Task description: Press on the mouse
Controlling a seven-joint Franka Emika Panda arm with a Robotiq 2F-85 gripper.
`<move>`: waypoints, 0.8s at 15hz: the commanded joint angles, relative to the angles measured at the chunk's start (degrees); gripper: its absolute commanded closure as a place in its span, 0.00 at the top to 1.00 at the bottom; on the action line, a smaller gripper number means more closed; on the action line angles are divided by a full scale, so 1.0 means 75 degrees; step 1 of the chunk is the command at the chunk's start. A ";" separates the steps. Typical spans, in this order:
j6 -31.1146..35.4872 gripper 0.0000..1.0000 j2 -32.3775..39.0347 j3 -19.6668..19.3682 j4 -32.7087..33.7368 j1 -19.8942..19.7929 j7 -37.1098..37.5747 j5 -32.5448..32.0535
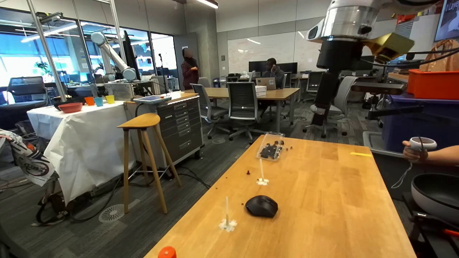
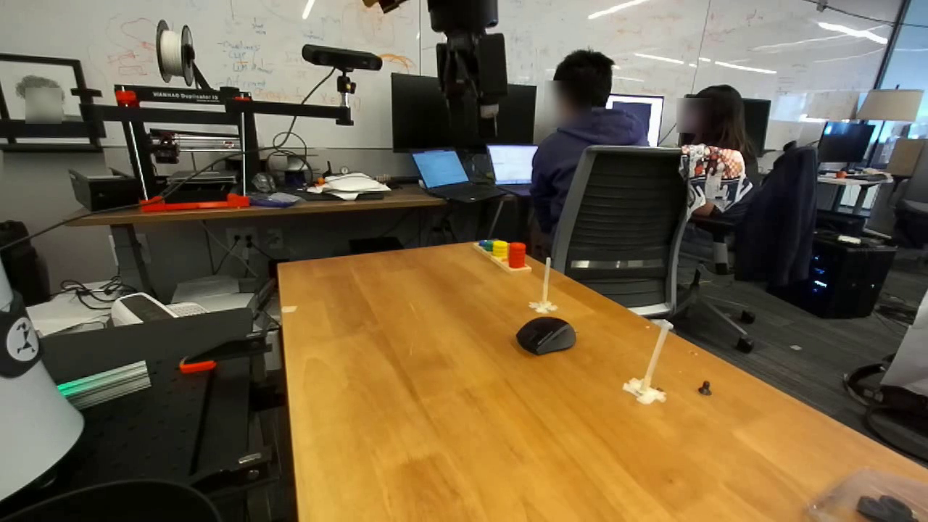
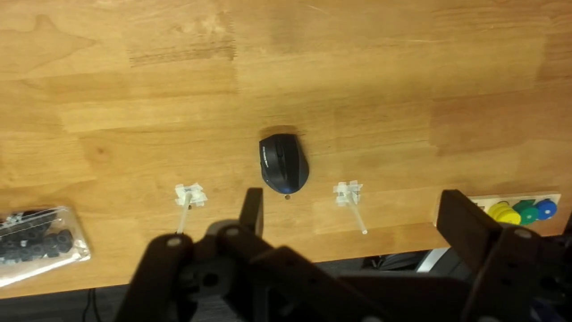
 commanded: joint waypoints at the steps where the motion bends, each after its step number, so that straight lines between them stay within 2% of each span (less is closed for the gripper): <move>1: 0.0572 0.75 0.0784 -0.0030 0.0389 -0.0069 0.0287 -0.0161; 10: 0.1594 0.04 0.2357 -0.0097 0.0888 -0.0066 0.0875 -0.0556; 12: 0.1830 0.00 0.2675 -0.0133 0.1016 -0.0050 0.1077 -0.0732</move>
